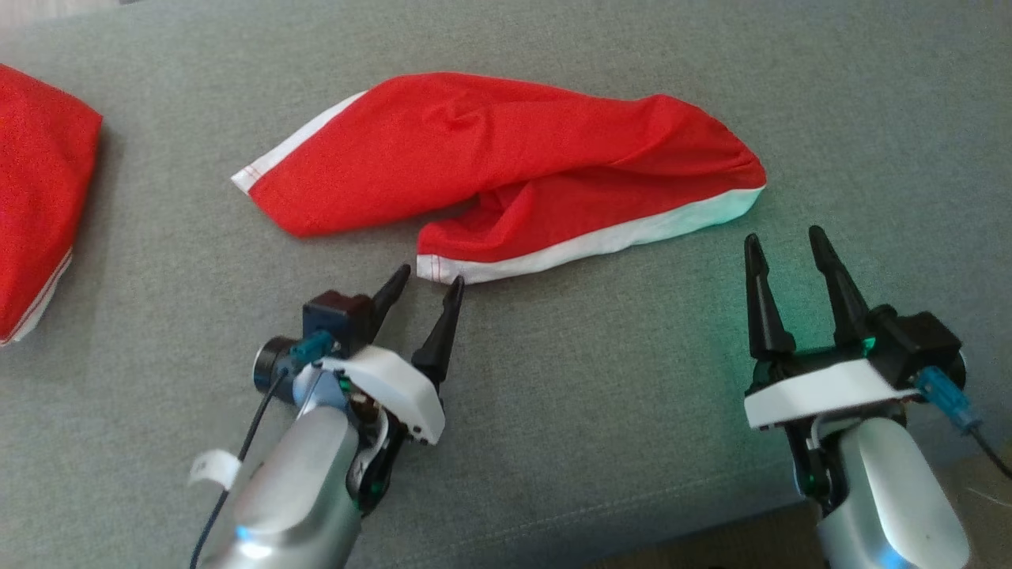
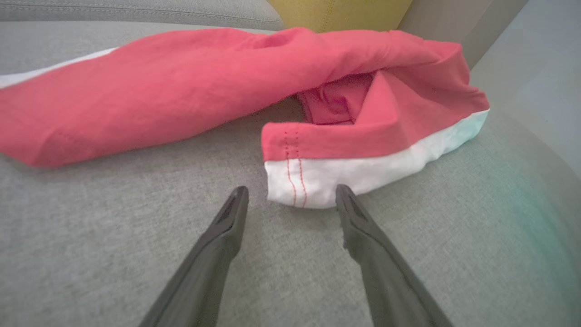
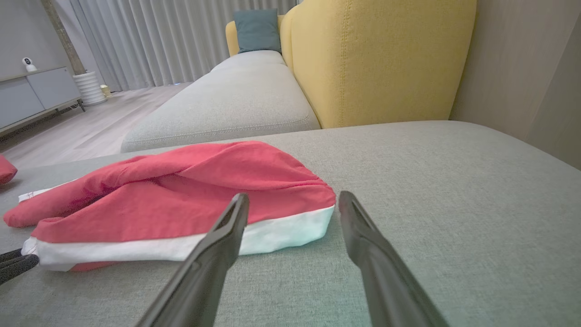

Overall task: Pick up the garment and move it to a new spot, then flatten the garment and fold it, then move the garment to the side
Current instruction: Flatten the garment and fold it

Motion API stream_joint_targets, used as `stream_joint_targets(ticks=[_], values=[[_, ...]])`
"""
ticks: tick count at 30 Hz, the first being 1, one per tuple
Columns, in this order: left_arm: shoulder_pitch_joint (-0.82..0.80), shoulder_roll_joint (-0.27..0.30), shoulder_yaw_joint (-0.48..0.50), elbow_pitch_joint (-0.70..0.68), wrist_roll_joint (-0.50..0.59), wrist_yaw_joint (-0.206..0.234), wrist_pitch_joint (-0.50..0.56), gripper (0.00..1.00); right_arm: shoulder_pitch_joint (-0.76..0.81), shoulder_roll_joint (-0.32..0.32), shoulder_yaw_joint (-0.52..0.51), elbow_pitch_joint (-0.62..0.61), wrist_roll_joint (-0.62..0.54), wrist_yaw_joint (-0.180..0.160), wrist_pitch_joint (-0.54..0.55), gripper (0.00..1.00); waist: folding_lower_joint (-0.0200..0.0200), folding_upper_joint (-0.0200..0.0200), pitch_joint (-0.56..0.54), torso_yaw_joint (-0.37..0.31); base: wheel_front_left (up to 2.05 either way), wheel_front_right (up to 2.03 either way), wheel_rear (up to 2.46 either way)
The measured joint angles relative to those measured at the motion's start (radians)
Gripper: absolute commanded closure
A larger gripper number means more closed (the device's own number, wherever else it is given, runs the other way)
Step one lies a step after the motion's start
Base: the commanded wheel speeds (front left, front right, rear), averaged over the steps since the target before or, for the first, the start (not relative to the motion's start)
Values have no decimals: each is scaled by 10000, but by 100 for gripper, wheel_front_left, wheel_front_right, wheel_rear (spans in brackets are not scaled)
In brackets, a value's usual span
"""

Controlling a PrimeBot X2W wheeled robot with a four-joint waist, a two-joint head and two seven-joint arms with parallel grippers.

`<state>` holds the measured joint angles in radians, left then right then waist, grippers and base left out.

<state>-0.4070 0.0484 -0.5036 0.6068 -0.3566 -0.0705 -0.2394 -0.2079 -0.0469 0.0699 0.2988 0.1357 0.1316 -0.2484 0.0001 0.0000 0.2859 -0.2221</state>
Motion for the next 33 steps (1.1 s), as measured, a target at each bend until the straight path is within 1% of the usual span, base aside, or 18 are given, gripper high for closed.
stream_joint_targets(ticks=[7,8,9,10,12,16,17,21,23,26,29,33], values=[[-415,0,-109,155,-109,-6,-15,0,-135,0,0,-71,71,0,-25,0,0,0,165,-125,0,0,0],[-450,0,-178,171,-184,-13,-19,7,-135,0,-6,-71,71,0,-25,0,0,0,184,-139,0,0,0],[-477,0,-268,180,-222,-15,-77,35,-135,0,-13,-71,71,0,-25,0,0,0,199,-150,0,0,0],[-485,-2,-339,182,-253,-38,-84,56,-135,0,-23,-71,71,0,-25,0,0,0,211,-160,0,0,0],[-484,-4,-408,201,-297,-102,-86,78,-135,0,-65,-71,71,0,-25,0,0,0,227,-166,0,0,0],[-484,-2,-512,215,-337,-121,-88,98,-135,0,-125,-71,71,0,-25,0,0,0,230,-144,0,0,0],[-484,-2,-558,194,-339,-169,-88,100,-135,0,-142,-71,71,0,-25,0,0,0,228,-128,0,0,0],[-474,-2,-535,-54,-339,-153,-88,100,-135,0,-173,-69,69,0,-25,0,0,0,179,-46,0,0,0],[-436,-2,-295,-420,-337,-54,-90,100,-135,0,-192,-46,69,0,-25,0,0,0,121,6,0,0,0],[-175,50,165,-1129,-337,207,-100,100,-133,0,-255,174,0,0,-25,0,0,0,21,111,0,0,0],[483,171,652,-1689,-336,437,-100,100,-128,0,-422,502,-148,0,-27,0,0,0,-70,249,0,0,0],[1280,439,1118,-2190,-336,633,-100,100,-130,0,-476,1041,-351,0,-27,0,0,0,-161,480,0,0,0]])
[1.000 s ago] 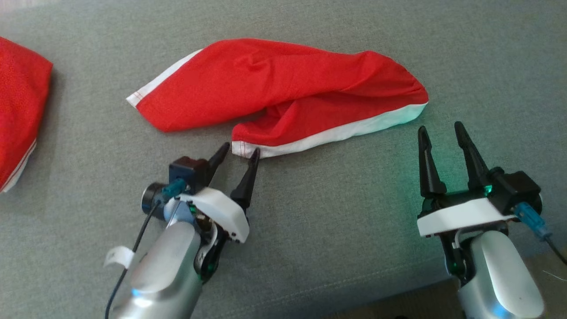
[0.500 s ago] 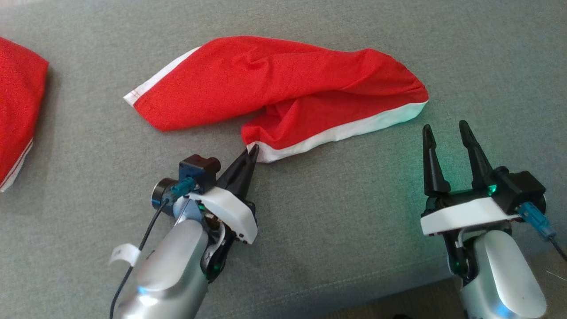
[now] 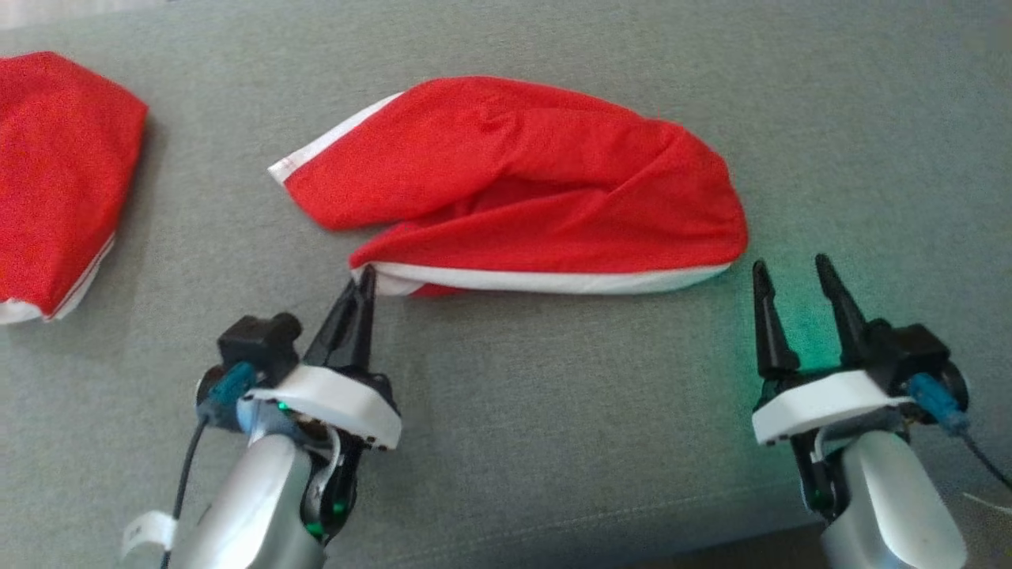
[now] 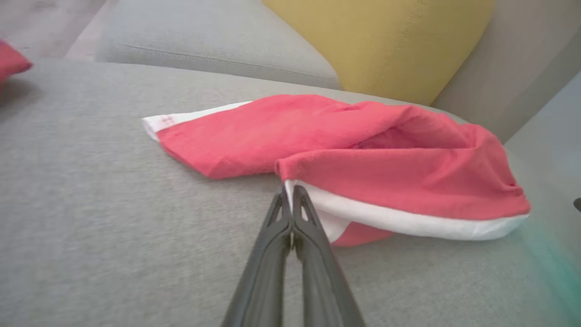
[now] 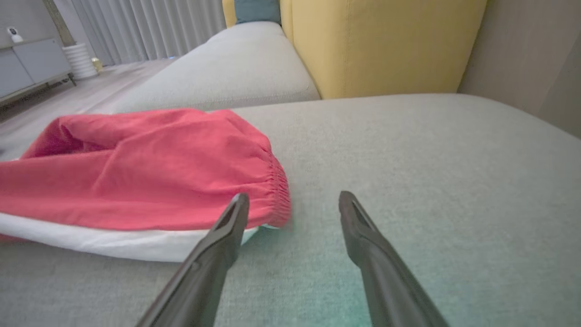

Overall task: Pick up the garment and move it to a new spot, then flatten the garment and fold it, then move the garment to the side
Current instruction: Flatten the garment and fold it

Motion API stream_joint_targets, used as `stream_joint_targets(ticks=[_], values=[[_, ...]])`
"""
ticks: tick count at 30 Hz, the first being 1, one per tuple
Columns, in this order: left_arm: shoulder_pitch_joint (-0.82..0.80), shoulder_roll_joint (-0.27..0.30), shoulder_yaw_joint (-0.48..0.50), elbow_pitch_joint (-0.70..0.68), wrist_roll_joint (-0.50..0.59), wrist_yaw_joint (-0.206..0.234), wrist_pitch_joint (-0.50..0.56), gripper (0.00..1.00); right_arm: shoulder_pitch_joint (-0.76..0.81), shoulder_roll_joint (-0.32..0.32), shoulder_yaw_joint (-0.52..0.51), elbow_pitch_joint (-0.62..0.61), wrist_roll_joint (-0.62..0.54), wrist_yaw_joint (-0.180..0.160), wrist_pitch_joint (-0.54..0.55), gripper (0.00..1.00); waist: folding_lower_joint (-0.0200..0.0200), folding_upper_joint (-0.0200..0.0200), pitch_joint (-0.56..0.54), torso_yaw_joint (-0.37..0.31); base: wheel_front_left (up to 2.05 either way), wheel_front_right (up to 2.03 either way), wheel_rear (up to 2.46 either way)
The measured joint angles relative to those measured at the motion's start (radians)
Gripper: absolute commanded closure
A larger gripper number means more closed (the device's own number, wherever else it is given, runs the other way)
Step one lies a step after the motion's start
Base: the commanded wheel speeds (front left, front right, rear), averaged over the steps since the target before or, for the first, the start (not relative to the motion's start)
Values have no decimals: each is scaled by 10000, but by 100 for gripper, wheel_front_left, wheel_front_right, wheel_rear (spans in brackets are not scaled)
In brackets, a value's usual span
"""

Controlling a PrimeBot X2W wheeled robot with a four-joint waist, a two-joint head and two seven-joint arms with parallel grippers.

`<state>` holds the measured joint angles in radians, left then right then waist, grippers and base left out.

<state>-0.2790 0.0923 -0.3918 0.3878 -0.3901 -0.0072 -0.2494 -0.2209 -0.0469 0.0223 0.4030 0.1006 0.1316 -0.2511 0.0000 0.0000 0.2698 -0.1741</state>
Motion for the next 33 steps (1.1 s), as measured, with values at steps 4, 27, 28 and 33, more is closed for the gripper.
stream_joint_targets(ticks=[4,27,28,33], values=[[277,27,337,-290,2,88,0,100,-38,0,134,769,-362,0,2,0,0,0,-57,244,0,0,0],[324,-157,1179,-548,382,-15,0,100,-1581,-19,2104,2708,-897,0,2,53,0,0,-1,918,0,0,0],[325,-174,1187,-550,382,-17,0,100,-1580,-21,2148,2589,-863,0,2,68,0,0,-7,917,0,0,0],[337,-268,1246,-593,466,-31,0,100,-1564,-21,2278,1885,-704,0,2,100,0,0,-46,888,0,0,0]])
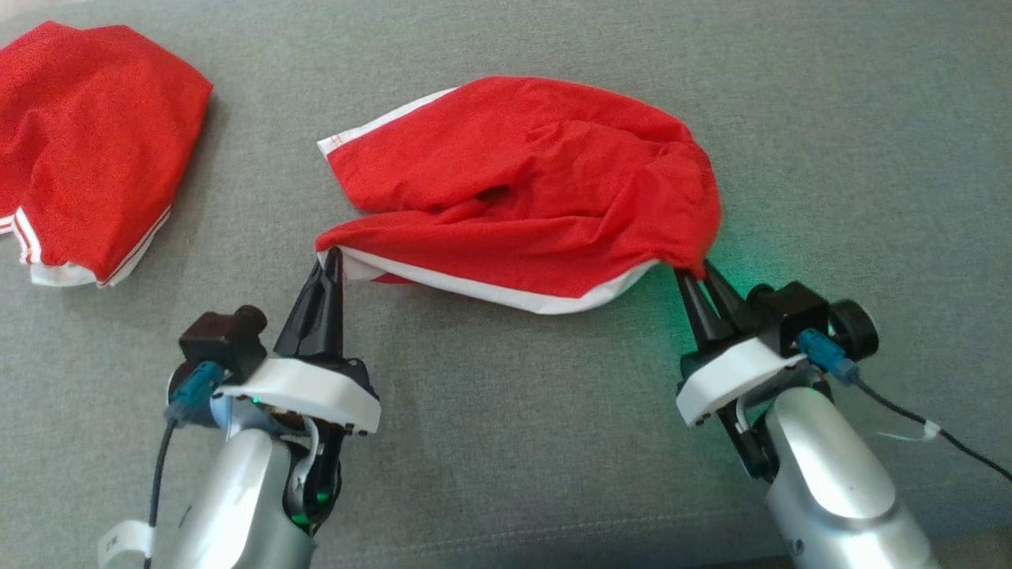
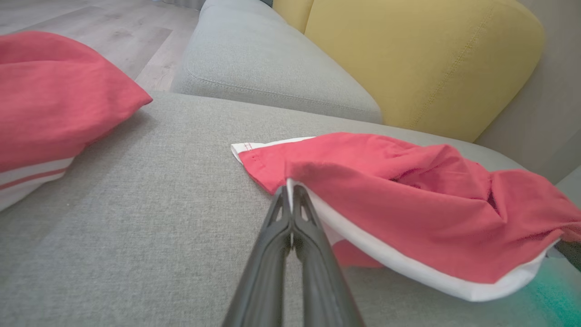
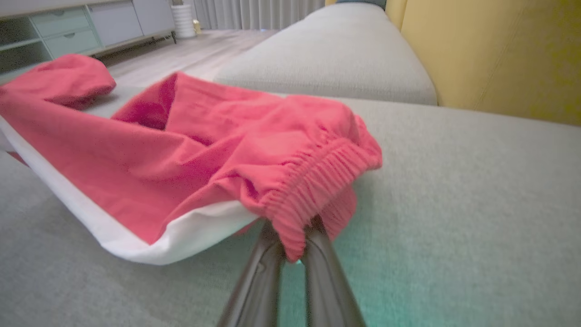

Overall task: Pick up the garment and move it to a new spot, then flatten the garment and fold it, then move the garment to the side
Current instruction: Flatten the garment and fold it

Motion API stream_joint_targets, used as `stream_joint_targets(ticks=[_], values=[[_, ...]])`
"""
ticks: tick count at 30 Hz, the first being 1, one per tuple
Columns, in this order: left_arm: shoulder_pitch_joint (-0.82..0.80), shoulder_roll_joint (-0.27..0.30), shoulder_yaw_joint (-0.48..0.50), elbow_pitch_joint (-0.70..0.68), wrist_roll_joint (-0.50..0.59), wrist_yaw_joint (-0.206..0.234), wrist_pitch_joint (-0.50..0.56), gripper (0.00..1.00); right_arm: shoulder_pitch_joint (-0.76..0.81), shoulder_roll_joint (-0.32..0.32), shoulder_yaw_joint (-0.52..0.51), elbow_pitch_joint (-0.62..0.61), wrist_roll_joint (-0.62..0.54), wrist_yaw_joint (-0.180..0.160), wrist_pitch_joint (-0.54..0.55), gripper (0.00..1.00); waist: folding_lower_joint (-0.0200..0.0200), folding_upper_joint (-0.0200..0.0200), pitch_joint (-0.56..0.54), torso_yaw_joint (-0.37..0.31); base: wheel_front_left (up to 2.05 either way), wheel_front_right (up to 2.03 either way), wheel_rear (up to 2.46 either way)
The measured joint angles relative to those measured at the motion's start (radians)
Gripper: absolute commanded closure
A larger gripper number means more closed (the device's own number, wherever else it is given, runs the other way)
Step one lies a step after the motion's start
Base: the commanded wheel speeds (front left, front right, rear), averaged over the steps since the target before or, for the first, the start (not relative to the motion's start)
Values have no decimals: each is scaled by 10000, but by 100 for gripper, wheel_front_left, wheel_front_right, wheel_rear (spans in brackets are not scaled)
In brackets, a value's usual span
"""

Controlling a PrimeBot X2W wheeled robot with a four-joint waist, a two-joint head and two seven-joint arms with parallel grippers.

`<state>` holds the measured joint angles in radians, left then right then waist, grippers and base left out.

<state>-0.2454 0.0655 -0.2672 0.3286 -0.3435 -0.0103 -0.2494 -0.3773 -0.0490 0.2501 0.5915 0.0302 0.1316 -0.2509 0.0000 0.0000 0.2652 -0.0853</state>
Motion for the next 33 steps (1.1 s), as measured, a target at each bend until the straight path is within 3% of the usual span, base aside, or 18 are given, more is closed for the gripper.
stream_joint_targets(ticks=[9,15,21,28,33], values=[[202,-69,345,-600,121,-73,0,100,430,0,-50,-1808,232,0,0,100,0,0,-205,-151,0,0,0],[229,-90,665,-1701,255,-75,0,100,609,0,-316,-3114,255,0,-2,100,0,0,-529,-208,0,0,0],[715,-128,905,-3388,370,-73,-2,100,722,-77,-401,-4539,213,0,-17,100,0,0,-1113,-216,0,0,0],[1297,-56,928,-5751,800,-25,-23,100,1107,-706,-278,-6512,228,0,318,100,-1,0,-2031,-232,0,0,0],[1343,407,941,-7563,1204,29,633,100,1229,-1170,-192,-8176,232,0,1028,100,-1,0,-2596,-172,0,0,0]])
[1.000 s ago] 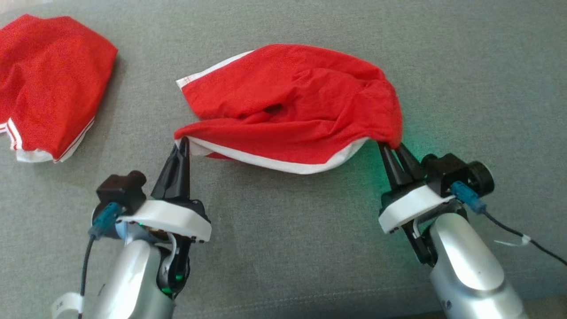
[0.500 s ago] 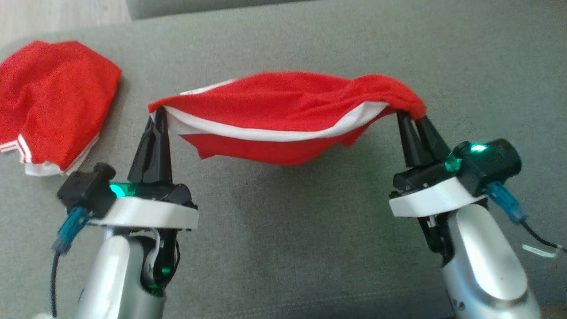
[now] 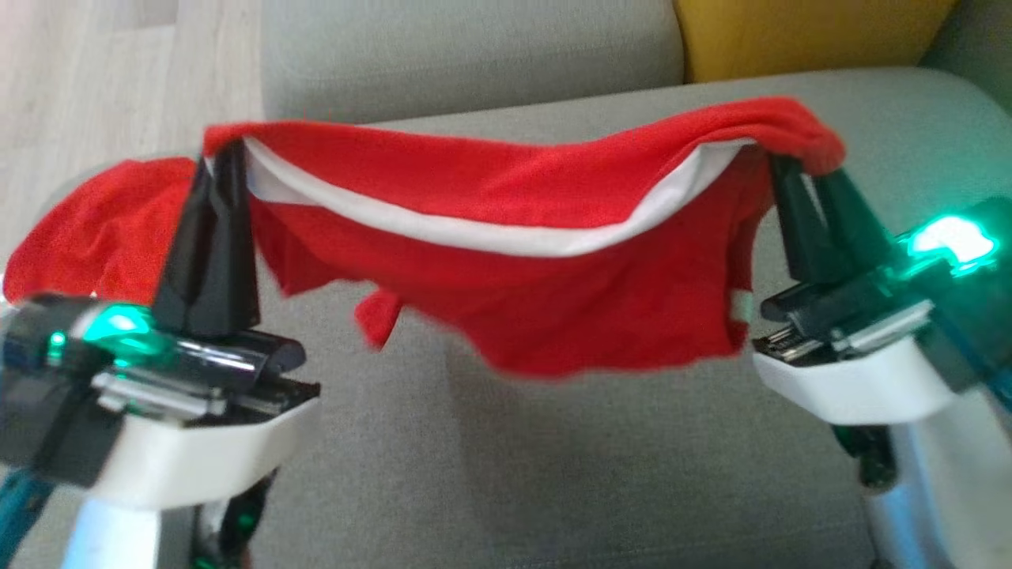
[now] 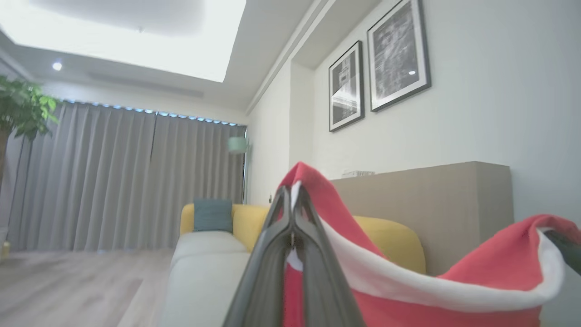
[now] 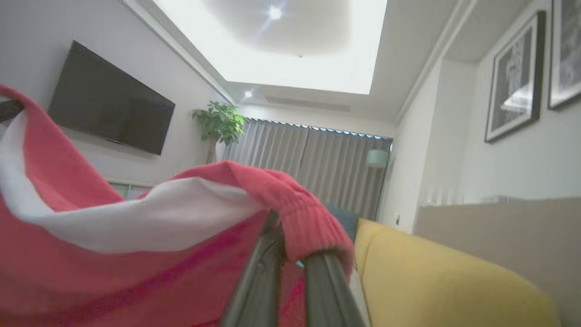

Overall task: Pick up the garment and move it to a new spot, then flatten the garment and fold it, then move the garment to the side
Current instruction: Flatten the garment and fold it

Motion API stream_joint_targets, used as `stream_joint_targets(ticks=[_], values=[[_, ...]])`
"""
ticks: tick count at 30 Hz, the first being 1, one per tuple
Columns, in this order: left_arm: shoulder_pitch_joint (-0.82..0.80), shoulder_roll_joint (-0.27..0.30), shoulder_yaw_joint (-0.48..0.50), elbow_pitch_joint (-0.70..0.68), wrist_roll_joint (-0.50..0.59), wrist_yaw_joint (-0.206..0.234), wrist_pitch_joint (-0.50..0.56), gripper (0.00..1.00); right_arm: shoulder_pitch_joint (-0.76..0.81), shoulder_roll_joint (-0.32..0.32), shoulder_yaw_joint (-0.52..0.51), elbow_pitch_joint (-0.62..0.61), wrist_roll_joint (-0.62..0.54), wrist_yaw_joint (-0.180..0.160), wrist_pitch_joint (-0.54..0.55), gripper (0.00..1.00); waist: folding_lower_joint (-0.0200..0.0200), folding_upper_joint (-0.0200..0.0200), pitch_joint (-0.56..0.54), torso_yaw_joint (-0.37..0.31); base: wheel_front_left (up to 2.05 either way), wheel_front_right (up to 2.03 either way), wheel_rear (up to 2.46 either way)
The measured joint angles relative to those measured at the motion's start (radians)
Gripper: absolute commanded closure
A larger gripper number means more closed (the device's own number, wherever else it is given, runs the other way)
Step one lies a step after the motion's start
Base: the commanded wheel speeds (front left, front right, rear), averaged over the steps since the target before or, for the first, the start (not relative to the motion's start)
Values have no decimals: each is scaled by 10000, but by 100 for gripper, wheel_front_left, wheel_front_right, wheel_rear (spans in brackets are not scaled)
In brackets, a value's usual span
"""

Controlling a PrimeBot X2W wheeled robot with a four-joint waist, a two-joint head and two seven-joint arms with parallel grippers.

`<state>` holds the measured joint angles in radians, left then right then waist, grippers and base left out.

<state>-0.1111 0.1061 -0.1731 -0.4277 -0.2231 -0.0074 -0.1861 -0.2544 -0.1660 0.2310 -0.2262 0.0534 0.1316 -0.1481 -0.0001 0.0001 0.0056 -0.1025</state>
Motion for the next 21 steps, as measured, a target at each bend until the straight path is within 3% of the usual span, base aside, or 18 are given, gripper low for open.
stream_joint_targets(ticks=[5,9,15,21], values=[[-633,596,159,-1024,247,-148,959,100,-133,-382,192,-1296,71,0,796,100,0,0,42,71,0,0,0],[-1492,819,320,-811,75,-305,1530,100,-774,-566,219,-1097,445,0,1212,100,0,0,379,123,0,0,0],[-3446,1160,539,1538,-397,-662,1969,100,-2808,-754,842,1444,953,0,1210,100,0,0,1237,214,0,0,0],[-7006,1202,389,4755,-242,-844,1695,100,-6526,-616,986,4844,548,0,105,100,1,0,2330,374,0,0,0]])
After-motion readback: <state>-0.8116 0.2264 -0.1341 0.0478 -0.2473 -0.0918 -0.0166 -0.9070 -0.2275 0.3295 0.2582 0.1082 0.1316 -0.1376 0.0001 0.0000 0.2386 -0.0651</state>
